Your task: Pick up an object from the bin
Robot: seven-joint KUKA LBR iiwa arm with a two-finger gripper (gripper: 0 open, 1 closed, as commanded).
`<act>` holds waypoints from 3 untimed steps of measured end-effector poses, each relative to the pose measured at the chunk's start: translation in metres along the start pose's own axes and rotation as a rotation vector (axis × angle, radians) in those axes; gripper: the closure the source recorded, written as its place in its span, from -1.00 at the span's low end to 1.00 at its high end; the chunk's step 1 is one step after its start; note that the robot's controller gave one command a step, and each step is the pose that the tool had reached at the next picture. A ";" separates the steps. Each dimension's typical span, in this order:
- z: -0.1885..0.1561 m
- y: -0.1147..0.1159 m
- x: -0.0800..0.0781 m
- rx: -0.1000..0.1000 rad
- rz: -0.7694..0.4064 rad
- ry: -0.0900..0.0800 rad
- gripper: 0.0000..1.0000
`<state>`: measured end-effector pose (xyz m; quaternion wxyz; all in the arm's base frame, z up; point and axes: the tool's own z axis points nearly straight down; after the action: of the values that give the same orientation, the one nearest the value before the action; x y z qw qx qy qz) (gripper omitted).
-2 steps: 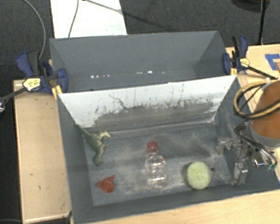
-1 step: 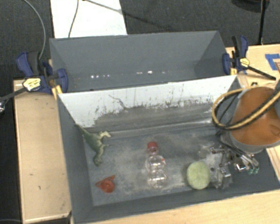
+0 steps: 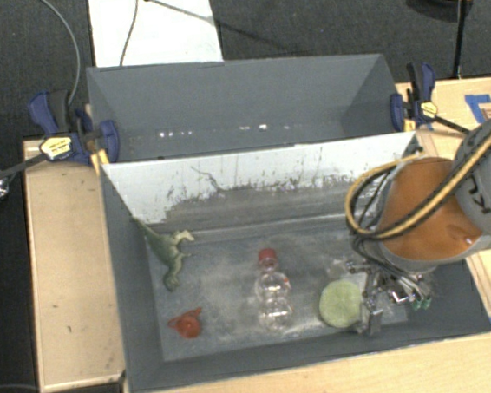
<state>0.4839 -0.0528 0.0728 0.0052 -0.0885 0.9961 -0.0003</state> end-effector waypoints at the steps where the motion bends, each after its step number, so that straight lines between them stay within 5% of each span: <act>1: 0.003 0.026 -0.001 0.000 -0.171 0.005 1.00; 2: 0.003 0.026 -0.001 0.001 -0.173 0.005 1.00; 3: -0.118 0.031 -0.017 0.001 -0.124 0.002 1.00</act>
Offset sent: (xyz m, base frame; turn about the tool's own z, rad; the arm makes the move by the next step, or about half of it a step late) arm 0.0000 0.0000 0.0000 0.0000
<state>0.4942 -0.0193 0.1912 0.0042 -0.1502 0.9887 -0.0012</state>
